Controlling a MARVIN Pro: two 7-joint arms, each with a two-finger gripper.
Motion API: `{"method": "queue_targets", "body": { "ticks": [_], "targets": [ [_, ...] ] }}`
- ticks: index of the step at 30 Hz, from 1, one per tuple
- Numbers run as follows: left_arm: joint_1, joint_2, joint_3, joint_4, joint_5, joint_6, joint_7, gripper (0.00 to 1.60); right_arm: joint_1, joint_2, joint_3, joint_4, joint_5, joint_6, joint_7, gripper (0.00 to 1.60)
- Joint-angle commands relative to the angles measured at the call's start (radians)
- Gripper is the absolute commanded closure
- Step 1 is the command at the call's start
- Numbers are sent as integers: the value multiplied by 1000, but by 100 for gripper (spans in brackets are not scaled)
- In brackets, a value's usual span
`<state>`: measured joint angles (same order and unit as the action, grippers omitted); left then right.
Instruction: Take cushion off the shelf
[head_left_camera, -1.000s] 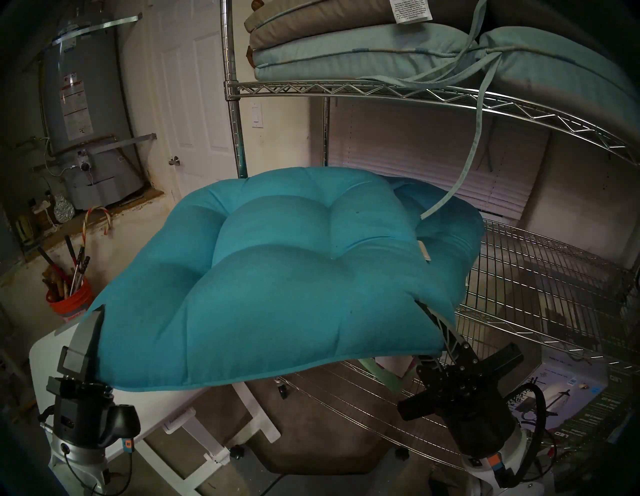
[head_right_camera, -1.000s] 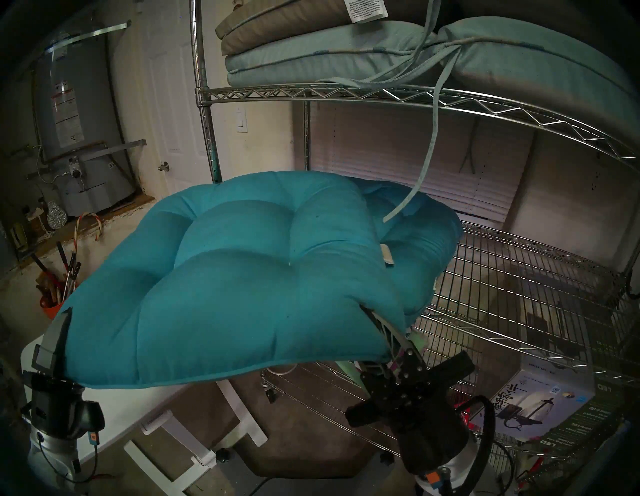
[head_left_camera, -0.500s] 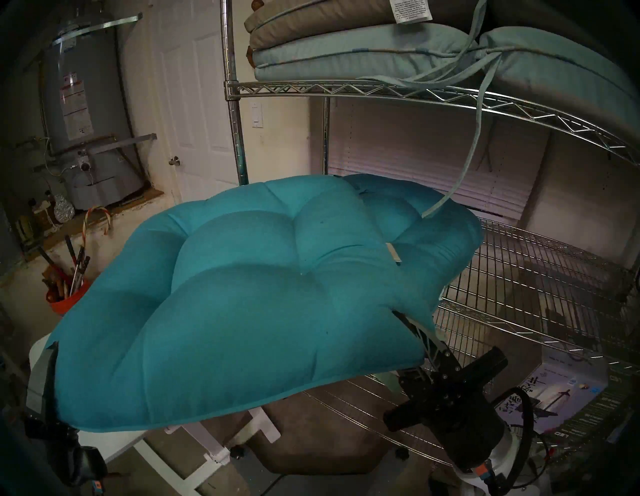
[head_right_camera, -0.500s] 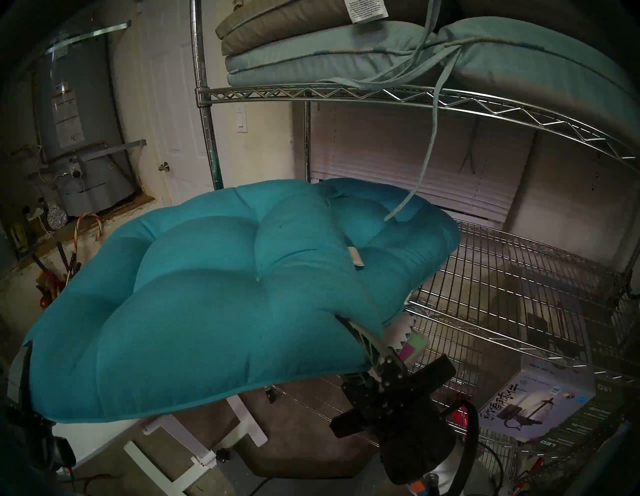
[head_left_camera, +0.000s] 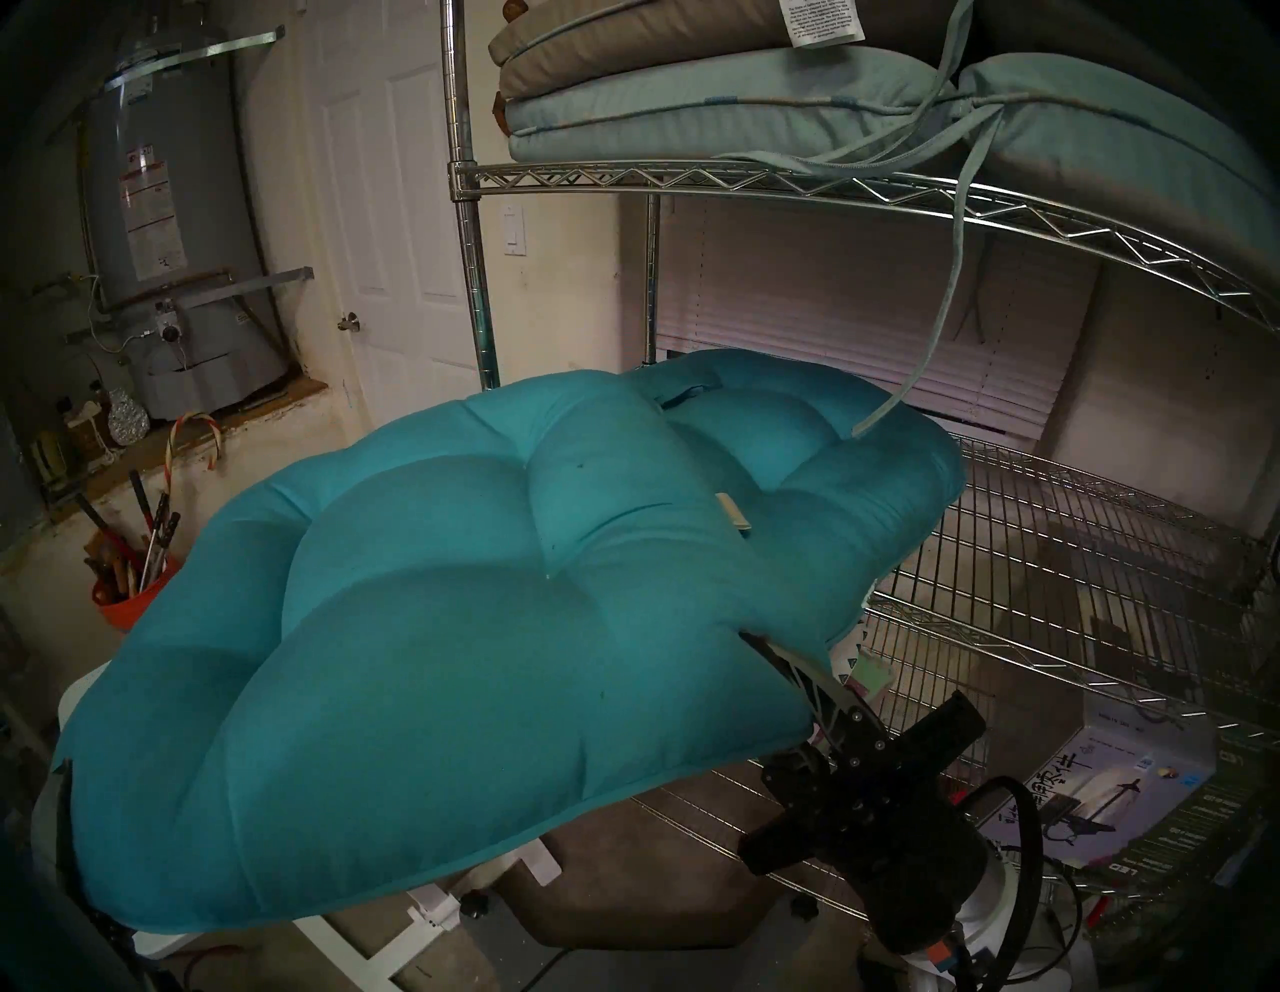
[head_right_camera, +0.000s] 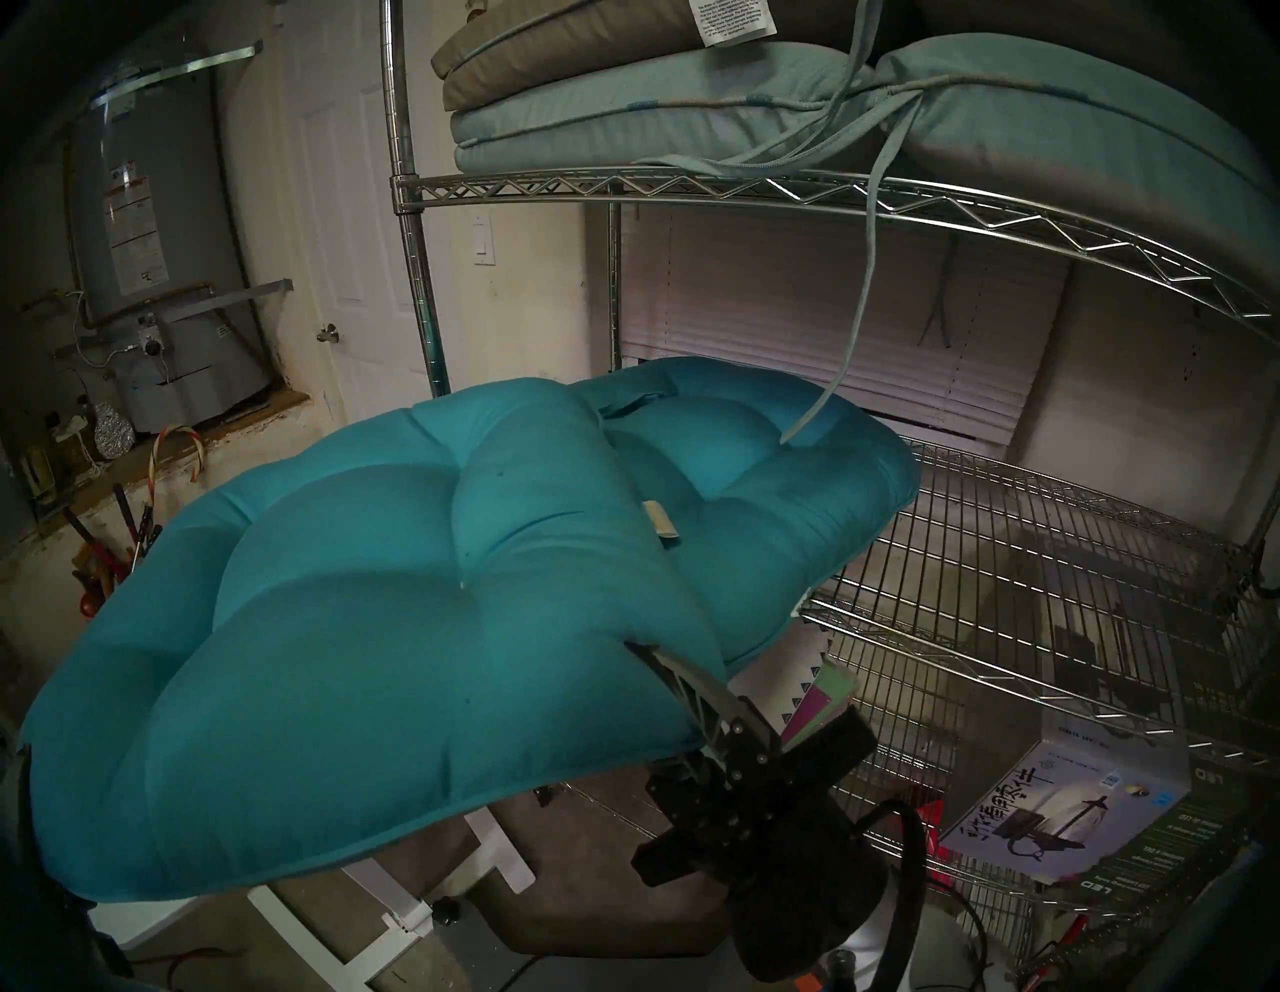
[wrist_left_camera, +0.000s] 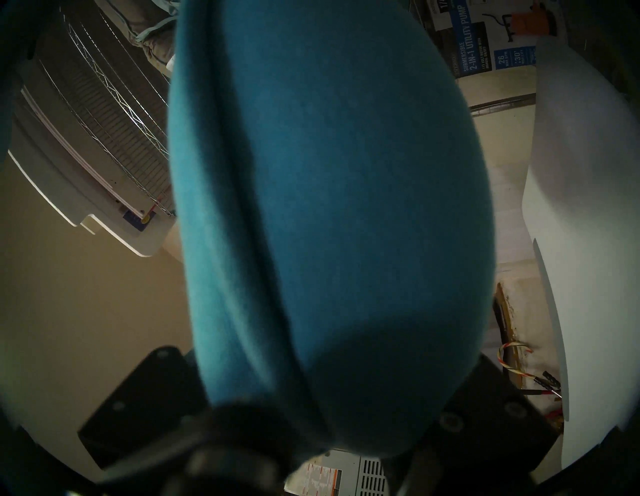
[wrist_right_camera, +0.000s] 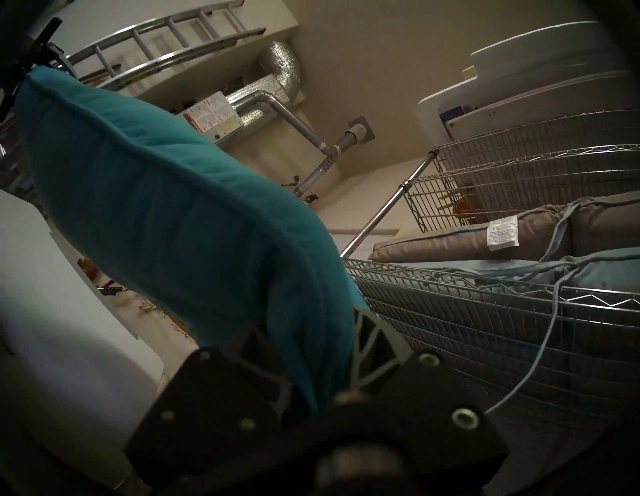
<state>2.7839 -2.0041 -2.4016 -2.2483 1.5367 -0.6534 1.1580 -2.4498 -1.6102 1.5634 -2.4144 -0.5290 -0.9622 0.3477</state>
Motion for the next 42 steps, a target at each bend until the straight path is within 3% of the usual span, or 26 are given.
{"method": "queue_targets", "body": {
  "ticks": [1,16,33,42],
  "targets": [
    [52,-3,0,-5,-15,13,103,160,49,28,-40,-29,-7,2,-42,160],
    [84,-3,-10,-1,-32,39,153,160,78,125,-123,-29,-65,11,-71,160],
    [64,-3,-106,123,-93,73,151,160,149,236,-212,-29,-155,106,-91,160],
    [34,25,-153,184,-116,76,143,160,205,286,-262,-20,-183,143,-84,160]
  ]
}}
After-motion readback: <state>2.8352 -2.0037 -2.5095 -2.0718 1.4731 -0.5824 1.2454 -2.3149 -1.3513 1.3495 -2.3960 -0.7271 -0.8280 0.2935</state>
